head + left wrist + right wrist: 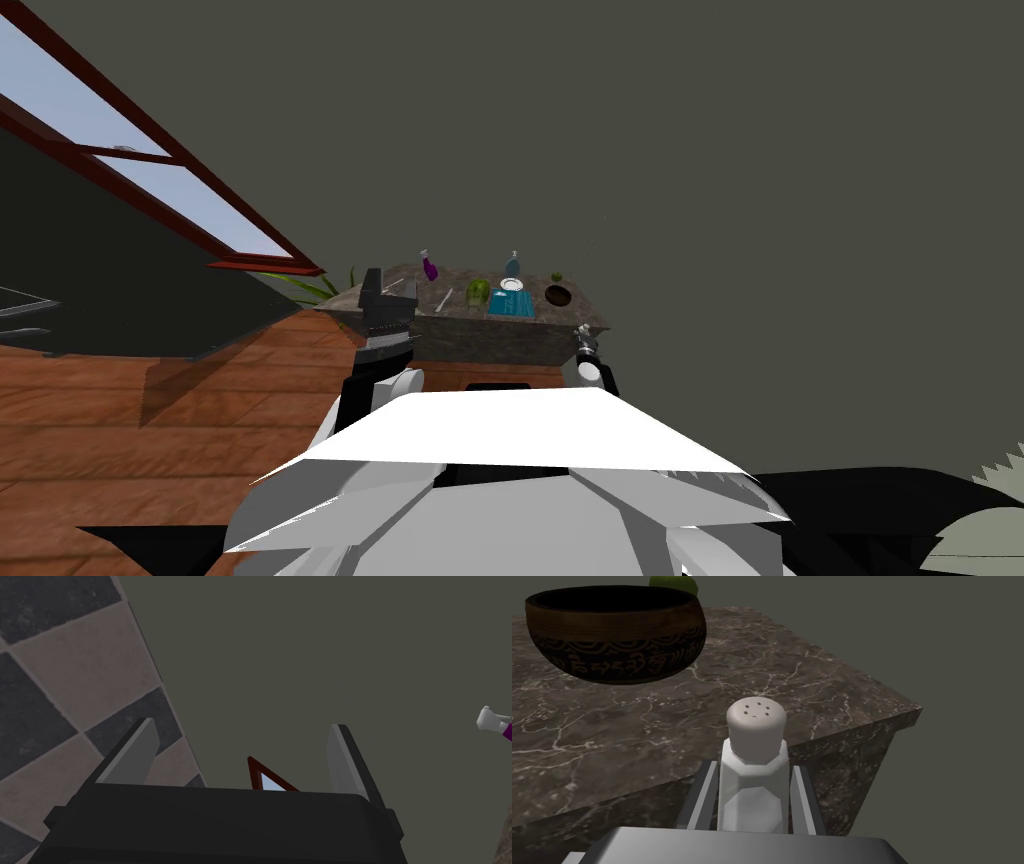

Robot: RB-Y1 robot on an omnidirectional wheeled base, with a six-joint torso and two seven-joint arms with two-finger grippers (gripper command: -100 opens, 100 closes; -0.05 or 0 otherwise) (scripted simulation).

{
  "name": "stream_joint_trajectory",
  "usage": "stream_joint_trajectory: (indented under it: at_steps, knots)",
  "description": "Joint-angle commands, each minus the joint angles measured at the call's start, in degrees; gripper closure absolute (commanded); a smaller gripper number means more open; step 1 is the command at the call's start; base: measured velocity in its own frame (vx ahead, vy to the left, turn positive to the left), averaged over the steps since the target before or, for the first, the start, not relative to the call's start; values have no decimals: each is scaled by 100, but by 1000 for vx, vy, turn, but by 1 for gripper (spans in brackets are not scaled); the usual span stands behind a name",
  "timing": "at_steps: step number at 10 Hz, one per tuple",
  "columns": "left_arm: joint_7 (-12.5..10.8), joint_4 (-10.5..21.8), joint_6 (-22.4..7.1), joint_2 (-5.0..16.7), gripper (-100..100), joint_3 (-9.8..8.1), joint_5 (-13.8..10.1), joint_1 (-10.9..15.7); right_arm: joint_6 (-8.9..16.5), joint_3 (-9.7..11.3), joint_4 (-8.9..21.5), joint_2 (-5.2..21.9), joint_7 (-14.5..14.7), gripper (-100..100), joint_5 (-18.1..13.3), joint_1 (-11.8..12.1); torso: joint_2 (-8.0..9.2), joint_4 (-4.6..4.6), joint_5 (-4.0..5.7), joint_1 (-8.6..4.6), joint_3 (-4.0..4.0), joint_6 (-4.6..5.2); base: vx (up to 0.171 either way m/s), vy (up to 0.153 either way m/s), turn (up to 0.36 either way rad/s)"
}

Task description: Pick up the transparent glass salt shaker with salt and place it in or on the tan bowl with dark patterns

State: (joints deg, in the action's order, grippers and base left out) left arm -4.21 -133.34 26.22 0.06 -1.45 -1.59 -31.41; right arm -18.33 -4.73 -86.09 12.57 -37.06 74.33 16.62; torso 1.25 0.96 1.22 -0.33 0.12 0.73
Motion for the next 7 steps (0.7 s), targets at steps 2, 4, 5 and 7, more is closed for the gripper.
stream_joint_trajectory:
  at_steps: [2, 4, 5, 7]
  knots:
    - [0, 0, 0, 0, 0, 0, 0, 0, 57, -128, 352, -141, 42, 100, -171, -320, -4, -1, -1, 0, -2, -2, -214, 46, -25]
    - [0, 0, 0, 0, 0, 0, 0, 0, 57, -206, 651, -233, -7, 100, -359, -598, -11, -1, -1, -2, -4, -3, -188, 35, -13]
    - [0, 0, 0, 0, 0, 0, 0, 0, 57, -249, 809, -280, -32, 100, -458, -750, -19, -1, 0, -5, -8, -4, -174, 19, -12]
    - [0, 0, 0, 0, 0, 0, 0, 0, 58, -341, 1137, -371, -81, 100, -659, -1084, -22, 0, 2, -10, -10, -5, -177, 15, -14]
